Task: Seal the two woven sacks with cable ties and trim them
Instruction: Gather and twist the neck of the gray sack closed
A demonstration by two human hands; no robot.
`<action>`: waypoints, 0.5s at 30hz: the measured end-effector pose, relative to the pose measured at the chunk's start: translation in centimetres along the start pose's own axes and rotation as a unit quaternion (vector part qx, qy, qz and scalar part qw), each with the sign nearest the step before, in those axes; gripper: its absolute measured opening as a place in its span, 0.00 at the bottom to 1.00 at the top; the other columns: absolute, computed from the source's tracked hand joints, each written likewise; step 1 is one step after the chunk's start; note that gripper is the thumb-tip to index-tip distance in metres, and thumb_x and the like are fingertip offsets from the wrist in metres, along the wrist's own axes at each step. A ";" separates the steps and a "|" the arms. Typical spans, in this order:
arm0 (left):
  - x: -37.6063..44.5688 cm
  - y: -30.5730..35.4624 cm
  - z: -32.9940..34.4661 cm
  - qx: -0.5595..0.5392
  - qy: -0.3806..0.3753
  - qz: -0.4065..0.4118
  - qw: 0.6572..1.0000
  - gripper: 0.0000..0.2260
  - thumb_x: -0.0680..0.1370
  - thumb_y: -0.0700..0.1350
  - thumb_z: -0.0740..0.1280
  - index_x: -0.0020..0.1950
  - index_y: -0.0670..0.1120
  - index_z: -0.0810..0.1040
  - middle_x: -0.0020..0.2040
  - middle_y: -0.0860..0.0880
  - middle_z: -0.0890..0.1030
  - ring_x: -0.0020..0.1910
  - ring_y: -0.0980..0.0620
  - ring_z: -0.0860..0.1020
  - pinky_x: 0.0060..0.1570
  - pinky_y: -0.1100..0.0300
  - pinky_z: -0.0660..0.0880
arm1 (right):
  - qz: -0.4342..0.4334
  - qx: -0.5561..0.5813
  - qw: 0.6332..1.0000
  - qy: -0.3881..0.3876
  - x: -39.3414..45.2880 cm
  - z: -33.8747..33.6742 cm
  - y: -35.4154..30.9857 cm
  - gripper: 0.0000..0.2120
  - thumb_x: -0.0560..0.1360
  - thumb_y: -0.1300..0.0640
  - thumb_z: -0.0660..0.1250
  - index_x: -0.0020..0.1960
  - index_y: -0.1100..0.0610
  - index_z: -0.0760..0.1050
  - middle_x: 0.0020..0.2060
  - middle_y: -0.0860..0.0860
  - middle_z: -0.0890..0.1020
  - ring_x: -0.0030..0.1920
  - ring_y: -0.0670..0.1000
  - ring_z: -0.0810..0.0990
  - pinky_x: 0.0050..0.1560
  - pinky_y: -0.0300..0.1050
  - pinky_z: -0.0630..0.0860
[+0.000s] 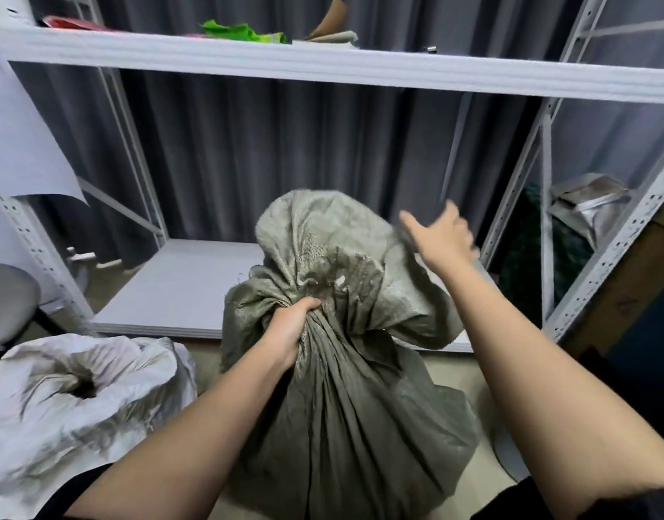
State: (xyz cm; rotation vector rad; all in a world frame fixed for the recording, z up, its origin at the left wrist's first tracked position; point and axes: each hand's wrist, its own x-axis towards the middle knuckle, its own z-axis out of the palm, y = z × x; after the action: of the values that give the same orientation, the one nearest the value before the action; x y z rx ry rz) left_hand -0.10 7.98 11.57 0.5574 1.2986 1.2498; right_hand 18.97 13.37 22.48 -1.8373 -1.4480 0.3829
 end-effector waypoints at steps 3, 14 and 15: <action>0.2 0.1 -0.1 -0.014 -0.003 0.002 1.000 0.06 0.74 0.39 0.66 0.47 0.38 0.79 0.40 0.41 0.82 0.38 0.45 0.80 0.48 0.54 0.77 | 0.216 0.022 0.928 -0.304 -0.3 -0.4 4.9 0.40 0.70 0.29 0.60 0.72 0.54 0.63 0.69 0.52 0.70 0.64 0.56 0.71 0.63 0.54 0.66; 0.2 0.4 -0.1 0.057 -0.043 0.016 0.997 0.10 0.72 0.40 0.68 0.50 0.36 0.78 0.38 0.41 0.81 0.37 0.45 0.80 0.44 0.56 0.77 | 0.006 0.146 0.955 -0.257 1.0 1.8 2.6 0.05 0.73 0.65 0.66 0.40 0.59 0.78 0.32 0.52 0.81 0.35 0.49 0.78 0.34 0.35 0.77; 0.1 0.5 -0.2 0.069 -0.068 0.017 0.995 0.13 0.70 0.41 0.69 0.52 0.35 0.79 0.40 0.40 0.82 0.39 0.44 0.81 0.49 0.54 0.78 | -0.054 0.162 0.965 -0.200 1.4 1.5 1.2 0.03 0.73 0.65 0.67 0.43 0.58 0.78 0.35 0.51 0.80 0.37 0.48 0.78 0.38 0.35 0.76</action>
State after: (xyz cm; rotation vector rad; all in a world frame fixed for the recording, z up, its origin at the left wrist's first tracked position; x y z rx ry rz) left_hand -0.46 8.16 11.90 0.7532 1.2715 1.1348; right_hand 19.30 15.11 20.96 -1.4628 -1.6284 0.9209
